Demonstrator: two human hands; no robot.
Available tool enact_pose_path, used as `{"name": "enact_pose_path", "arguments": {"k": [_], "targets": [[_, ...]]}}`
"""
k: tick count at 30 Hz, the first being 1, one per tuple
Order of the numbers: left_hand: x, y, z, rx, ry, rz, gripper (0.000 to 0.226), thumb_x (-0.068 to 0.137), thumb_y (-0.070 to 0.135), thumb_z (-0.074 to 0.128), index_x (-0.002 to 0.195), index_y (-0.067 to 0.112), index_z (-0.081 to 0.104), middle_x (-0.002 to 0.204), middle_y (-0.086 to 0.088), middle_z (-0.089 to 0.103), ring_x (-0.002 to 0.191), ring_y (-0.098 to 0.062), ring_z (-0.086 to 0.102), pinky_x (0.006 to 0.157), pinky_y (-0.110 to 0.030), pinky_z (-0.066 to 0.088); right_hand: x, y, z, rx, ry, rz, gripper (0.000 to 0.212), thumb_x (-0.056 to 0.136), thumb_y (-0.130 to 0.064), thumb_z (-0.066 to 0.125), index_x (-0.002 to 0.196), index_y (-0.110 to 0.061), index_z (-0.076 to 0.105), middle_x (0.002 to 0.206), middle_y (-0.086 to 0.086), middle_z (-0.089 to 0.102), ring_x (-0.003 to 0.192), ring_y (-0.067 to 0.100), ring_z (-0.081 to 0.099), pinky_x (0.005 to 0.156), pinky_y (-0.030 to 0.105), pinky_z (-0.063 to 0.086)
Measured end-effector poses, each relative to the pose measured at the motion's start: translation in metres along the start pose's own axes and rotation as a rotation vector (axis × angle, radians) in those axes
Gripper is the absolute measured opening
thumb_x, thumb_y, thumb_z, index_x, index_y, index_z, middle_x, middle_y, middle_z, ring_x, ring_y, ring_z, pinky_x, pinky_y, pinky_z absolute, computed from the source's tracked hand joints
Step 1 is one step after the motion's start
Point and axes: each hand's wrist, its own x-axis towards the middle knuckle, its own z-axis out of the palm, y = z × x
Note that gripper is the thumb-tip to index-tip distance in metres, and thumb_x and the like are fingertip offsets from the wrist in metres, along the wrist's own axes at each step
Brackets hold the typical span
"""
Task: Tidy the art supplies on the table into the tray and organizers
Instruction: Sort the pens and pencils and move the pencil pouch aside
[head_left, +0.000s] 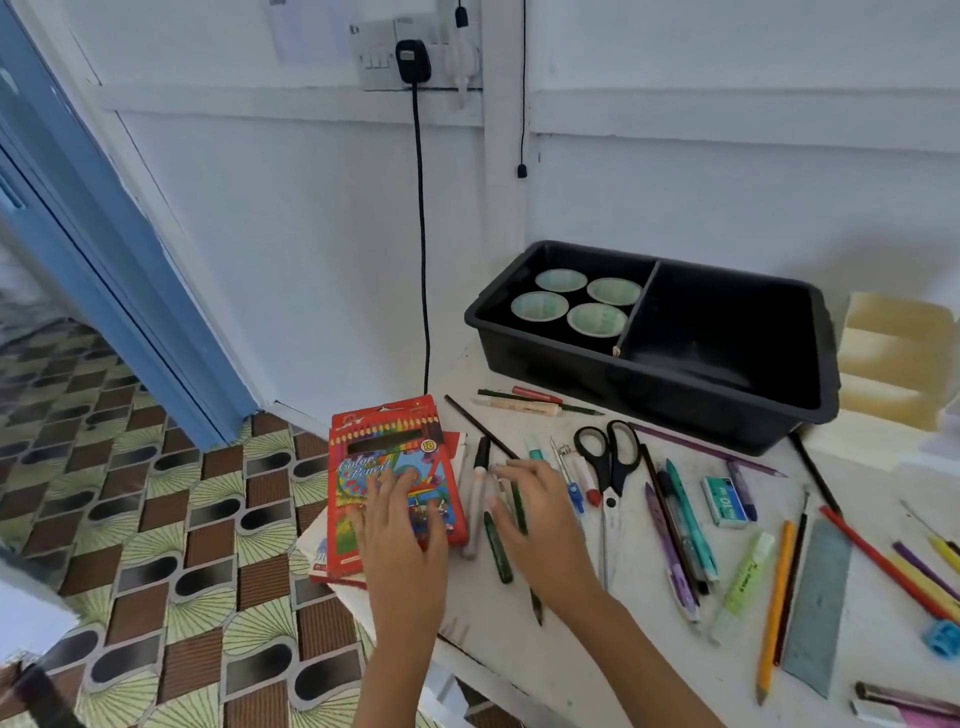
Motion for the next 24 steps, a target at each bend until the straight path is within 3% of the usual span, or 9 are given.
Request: {"name": "enact_pose_path", "arguments": {"k": [2, 5, 8, 10, 13, 17, 21, 24], "targets": [[-0.002, 0.011, 0.009, -0.034, -0.032, 0.039, 0.042, 0.093, 0.019, 0.055, 0.135, 0.013, 0.047, 0.148, -0.005, 0.036, 0.143, -0.018, 0.014, 0.116, -0.034, -0.001, 0.002, 0.011, -0.012, -0.034, 0.147, 0.05, 0.028, 0.093, -0.017, 0.055, 0.12, -0.018, 0.059, 0.116, -0.008, 0.051, 0.106, -0.003, 0.038, 0.094, 0.005, 0.029], [-0.006, 0.026, 0.02, -0.094, -0.088, 0.047, 0.044, 0.095, 0.022, 0.052, 0.138, 0.017, 0.043, 0.149, 0.003, 0.028, 0.138, -0.009, 0.003, 0.116, -0.037, 0.002, 0.005, 0.027, -0.031, -0.131, 0.322, 0.166, 0.026, 0.09, -0.009, 0.058, 0.116, -0.013, 0.063, 0.111, 0.0, 0.059, 0.103, 0.006, 0.044, 0.093, 0.019, 0.039], [-0.009, 0.032, 0.03, -0.104, -0.123, 0.139, 0.041, 0.095, 0.02, 0.051, 0.135, 0.017, 0.046, 0.148, 0.002, 0.032, 0.138, -0.007, 0.009, 0.116, -0.032, -0.001, 0.006, 0.041, -0.041, -0.2, 0.27, 0.269, 0.028, 0.089, -0.013, 0.061, 0.117, -0.012, 0.061, 0.113, 0.002, 0.059, 0.107, 0.012, 0.046, 0.09, 0.017, 0.033], [-0.01, 0.032, 0.038, -0.095, -0.147, 0.14, 0.039, 0.094, 0.019, 0.051, 0.133, 0.018, 0.048, 0.147, -0.002, 0.039, 0.142, -0.015, 0.018, 0.116, -0.03, -0.001, 0.006, 0.046, -0.041, -0.217, 0.221, 0.302, 0.03, 0.09, -0.017, 0.06, 0.12, -0.013, 0.06, 0.115, 0.001, 0.058, 0.11, 0.013, 0.045, 0.093, 0.02, 0.034], [-0.013, 0.032, 0.047, -0.088, -0.167, 0.111, 0.038, 0.094, 0.021, 0.051, 0.132, 0.02, 0.05, 0.146, -0.001, 0.04, 0.144, -0.021, 0.018, 0.116, -0.031, 0.002, 0.006, 0.046, -0.04, -0.313, 0.181, 0.285, 0.035, 0.093, -0.021, 0.055, 0.128, -0.016, 0.055, 0.121, -0.001, 0.056, 0.113, 0.012, 0.044, 0.096, 0.021, 0.034], [-0.021, 0.039, 0.051, -0.13, -0.138, 0.186, 0.035, 0.091, 0.012, 0.056, 0.125, 0.017, 0.056, 0.139, 0.0, 0.049, 0.137, -0.005, 0.019, 0.117, -0.031, 0.006, 0.005, 0.043, -0.038, -0.499, 0.112, 0.192, 0.037, 0.092, -0.018, 0.056, 0.129, -0.017, 0.052, 0.121, 0.0, 0.056, 0.113, 0.015, 0.045, 0.095, 0.024, 0.034], [-0.032, 0.044, 0.054, -0.138, -0.155, 0.242, 0.033, 0.091, 0.009, 0.057, 0.124, 0.013, 0.057, 0.138, -0.004, 0.05, 0.134, -0.005, 0.021, 0.114, -0.024, 0.0, 0.0, 0.046, -0.037, -0.356, 0.222, 0.202, 0.027, 0.088, -0.013, 0.061, 0.115, -0.012, 0.065, 0.106, 0.003, 0.062, 0.104, 0.018, 0.051, 0.086, 0.022, 0.035], [-0.038, 0.045, 0.06, -0.12, -0.177, 0.239, 0.034, 0.094, 0.014, 0.053, 0.128, 0.015, 0.054, 0.142, 0.0, 0.044, 0.135, -0.003, 0.012, 0.115, -0.026, -0.002, -0.006, 0.047, -0.043, -0.196, 0.32, 0.263, 0.028, 0.084, -0.011, 0.065, 0.112, -0.013, 0.066, 0.101, 0.0, 0.061, 0.099, 0.013, 0.052, 0.084, 0.017, 0.036]]}}
